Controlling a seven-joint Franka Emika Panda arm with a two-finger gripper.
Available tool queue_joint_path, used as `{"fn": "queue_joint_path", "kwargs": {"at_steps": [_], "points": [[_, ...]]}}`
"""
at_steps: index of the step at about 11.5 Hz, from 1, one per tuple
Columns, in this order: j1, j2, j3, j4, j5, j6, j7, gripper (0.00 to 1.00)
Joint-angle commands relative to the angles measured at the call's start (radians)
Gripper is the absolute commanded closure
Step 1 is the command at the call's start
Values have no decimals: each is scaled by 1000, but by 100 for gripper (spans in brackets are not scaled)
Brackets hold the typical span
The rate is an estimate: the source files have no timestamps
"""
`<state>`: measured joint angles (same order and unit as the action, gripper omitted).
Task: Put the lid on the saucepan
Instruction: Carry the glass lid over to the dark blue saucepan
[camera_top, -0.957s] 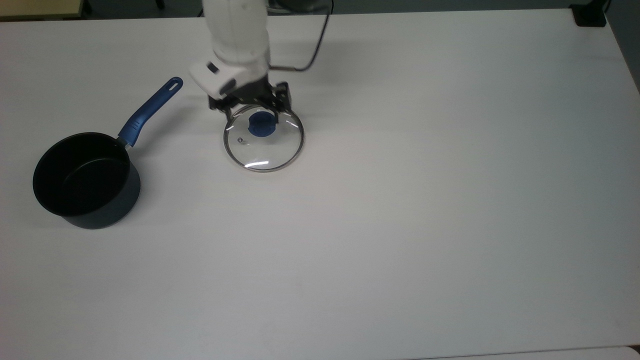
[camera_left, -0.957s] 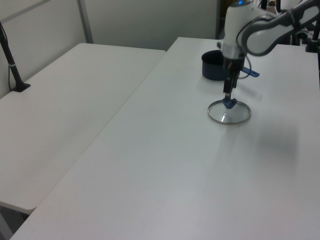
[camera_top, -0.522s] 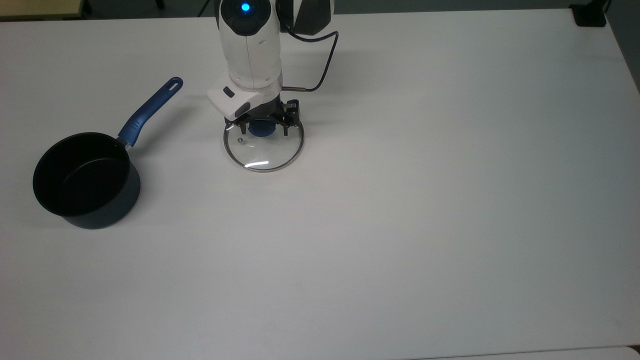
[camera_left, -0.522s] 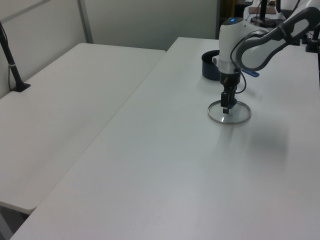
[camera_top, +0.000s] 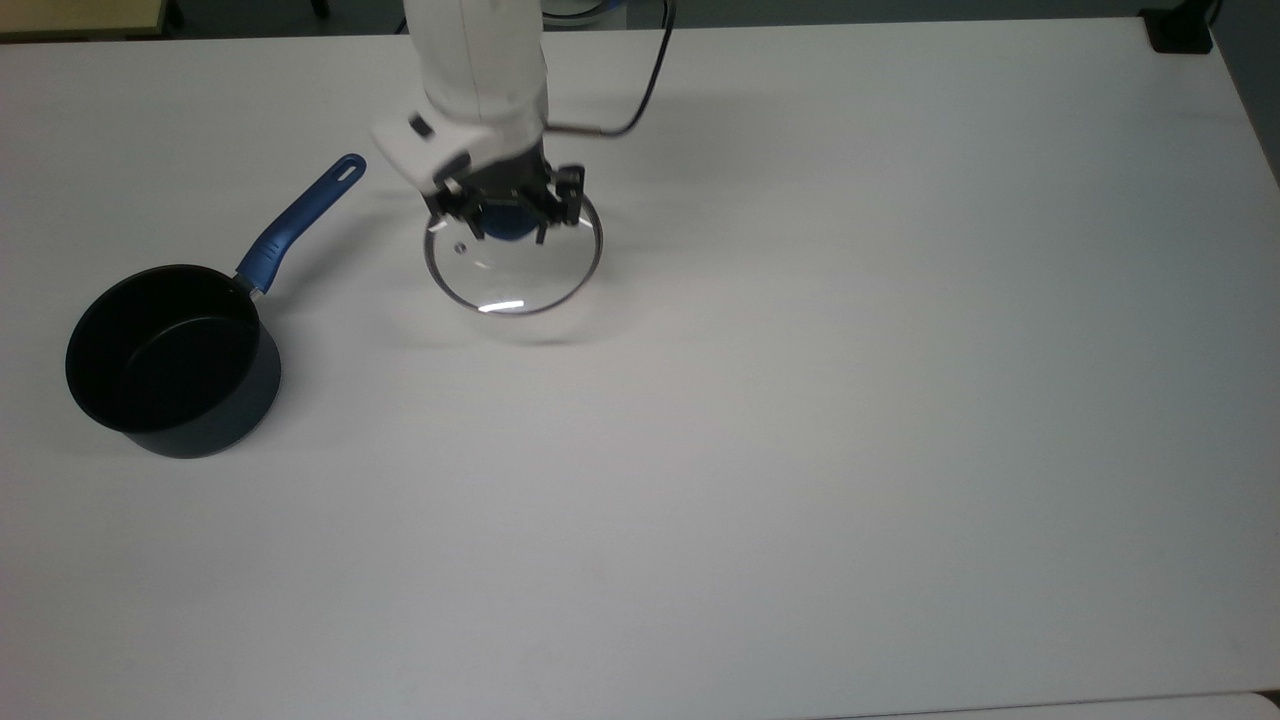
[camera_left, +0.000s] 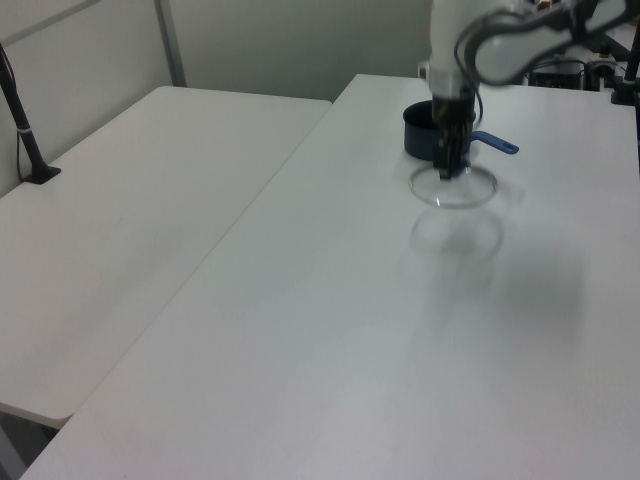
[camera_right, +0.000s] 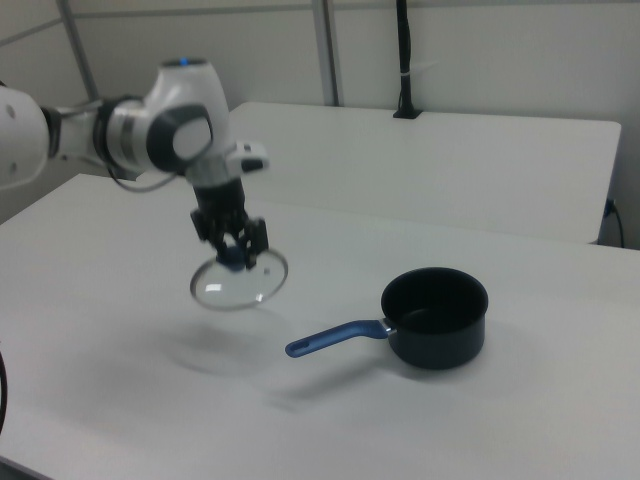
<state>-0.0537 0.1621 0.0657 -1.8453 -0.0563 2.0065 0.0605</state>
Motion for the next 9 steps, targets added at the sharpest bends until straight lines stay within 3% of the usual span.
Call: {"fn": "queue_joint_path", "kwargs": {"at_steps": [1,3,6,9], "points": [[-29,20,-9,214,4,-68,9,62],[-122,103,-13,366,-3,-66,-51,62],[-199,293,-79,581,-10,-26,-113,62],[-239,373,-125,584,-14,95,-130,62]]}}
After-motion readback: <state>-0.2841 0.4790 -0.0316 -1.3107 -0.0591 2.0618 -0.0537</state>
